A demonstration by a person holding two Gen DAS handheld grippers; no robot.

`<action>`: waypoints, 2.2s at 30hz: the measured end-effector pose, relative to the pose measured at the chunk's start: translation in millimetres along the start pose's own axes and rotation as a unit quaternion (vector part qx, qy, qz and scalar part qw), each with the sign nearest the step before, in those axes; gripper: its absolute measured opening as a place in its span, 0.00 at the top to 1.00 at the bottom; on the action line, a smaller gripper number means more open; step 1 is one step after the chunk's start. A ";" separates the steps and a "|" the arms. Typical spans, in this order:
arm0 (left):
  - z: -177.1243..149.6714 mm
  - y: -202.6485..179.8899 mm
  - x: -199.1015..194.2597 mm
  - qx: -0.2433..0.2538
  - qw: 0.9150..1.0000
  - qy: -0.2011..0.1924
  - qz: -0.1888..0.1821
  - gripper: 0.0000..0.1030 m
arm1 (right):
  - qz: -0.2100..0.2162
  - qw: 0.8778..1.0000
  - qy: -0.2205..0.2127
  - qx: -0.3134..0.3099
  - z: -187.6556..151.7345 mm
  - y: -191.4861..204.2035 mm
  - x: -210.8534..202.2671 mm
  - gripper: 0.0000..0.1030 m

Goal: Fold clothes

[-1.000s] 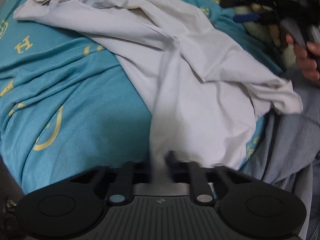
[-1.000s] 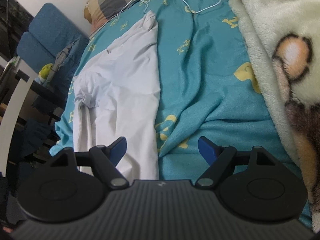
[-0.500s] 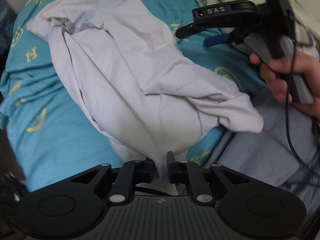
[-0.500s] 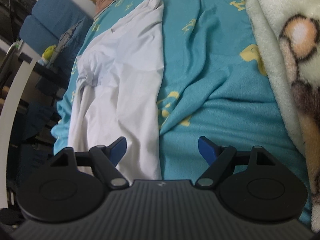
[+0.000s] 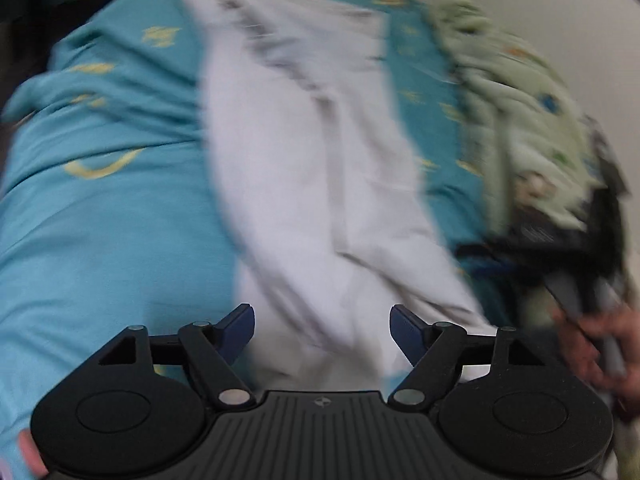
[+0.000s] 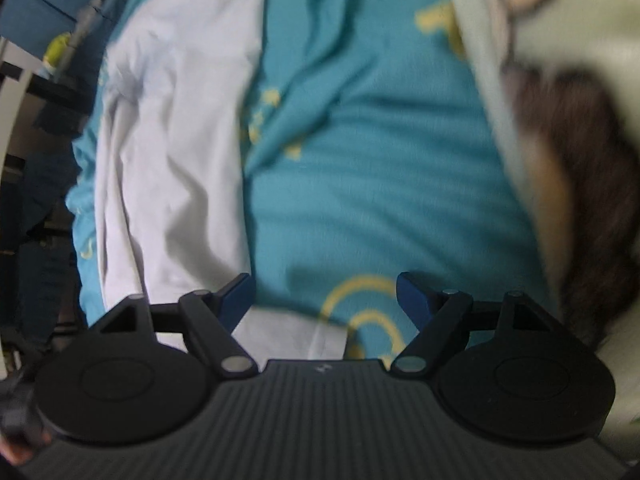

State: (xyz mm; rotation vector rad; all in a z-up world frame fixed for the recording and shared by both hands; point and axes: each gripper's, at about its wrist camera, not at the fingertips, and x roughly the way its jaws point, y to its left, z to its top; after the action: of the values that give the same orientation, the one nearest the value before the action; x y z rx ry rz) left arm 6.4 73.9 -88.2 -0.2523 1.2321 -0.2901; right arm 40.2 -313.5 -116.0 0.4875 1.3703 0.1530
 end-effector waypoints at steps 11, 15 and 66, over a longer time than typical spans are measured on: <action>4.5 11.4 7.2 -0.020 0.999 -0.006 -0.026 0.27 | 0.096 0.988 0.051 -0.110 -70.6 69.5 -10.4 0.21; 4.2 14.6 -0.7 -0.033 0.998 -0.023 -0.056 0.27 | 0.193 0.974 0.042 -0.113 -87.3 86.2 -14.3 0.22; 22.9 -6.3 2.3 -0.051 0.953 -0.055 -0.294 0.96 | -0.045 0.756 0.084 -0.648 -124.4 151.8 9.2 0.65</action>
State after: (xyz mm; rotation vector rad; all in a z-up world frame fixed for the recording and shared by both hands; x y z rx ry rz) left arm 28.3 68.0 -80.9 -0.7207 1.0407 -0.7182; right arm -51.1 -144.3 -75.4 -0.7890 1.1327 1.0041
